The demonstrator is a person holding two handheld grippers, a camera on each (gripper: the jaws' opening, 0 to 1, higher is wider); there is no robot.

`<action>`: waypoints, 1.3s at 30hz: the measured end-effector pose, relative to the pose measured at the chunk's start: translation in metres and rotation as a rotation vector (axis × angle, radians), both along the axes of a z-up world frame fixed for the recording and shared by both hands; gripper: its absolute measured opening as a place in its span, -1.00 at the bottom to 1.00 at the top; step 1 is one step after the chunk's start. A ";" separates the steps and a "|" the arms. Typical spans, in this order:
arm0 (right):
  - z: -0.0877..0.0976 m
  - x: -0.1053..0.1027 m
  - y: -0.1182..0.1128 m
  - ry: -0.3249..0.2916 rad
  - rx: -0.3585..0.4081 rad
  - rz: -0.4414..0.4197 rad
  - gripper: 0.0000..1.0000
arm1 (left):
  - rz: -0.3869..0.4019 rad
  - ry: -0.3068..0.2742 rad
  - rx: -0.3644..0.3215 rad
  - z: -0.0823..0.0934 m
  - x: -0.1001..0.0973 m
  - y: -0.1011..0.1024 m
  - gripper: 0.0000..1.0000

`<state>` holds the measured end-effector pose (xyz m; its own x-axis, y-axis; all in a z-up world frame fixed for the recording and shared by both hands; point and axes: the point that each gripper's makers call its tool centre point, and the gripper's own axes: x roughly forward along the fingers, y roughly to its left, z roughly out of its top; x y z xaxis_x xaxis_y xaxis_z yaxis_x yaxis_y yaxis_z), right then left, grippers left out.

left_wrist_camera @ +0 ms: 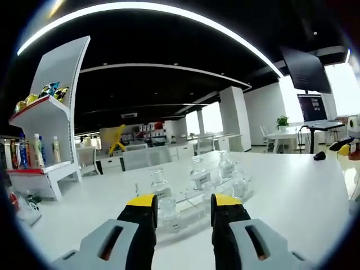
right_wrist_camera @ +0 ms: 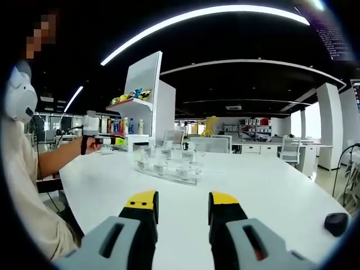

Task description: Identify the label on the chemical reagent bottle, grasp the chemical reagent bottle, and place it in the designated position on the reagent rack

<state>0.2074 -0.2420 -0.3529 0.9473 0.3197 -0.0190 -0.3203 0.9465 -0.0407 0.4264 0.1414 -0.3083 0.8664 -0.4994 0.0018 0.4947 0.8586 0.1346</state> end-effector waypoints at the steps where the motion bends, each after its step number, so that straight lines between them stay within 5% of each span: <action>1: 0.000 0.000 0.001 0.002 -0.001 0.001 -0.30 | -0.004 -0.004 0.003 0.001 -0.003 0.001 -0.23; 15: -0.005 0.006 0.011 0.017 -0.028 0.016 -0.30 | -0.019 0.010 0.023 -0.015 -0.034 0.024 -0.18; 29: 0.006 0.013 0.021 -0.011 -0.023 0.040 -0.29 | -0.060 -0.031 -0.021 -0.009 -0.082 0.042 -0.17; 39: 0.016 0.015 0.028 -0.033 -0.030 0.049 -0.29 | -0.005 -0.030 -0.063 -0.025 -0.103 0.078 -0.17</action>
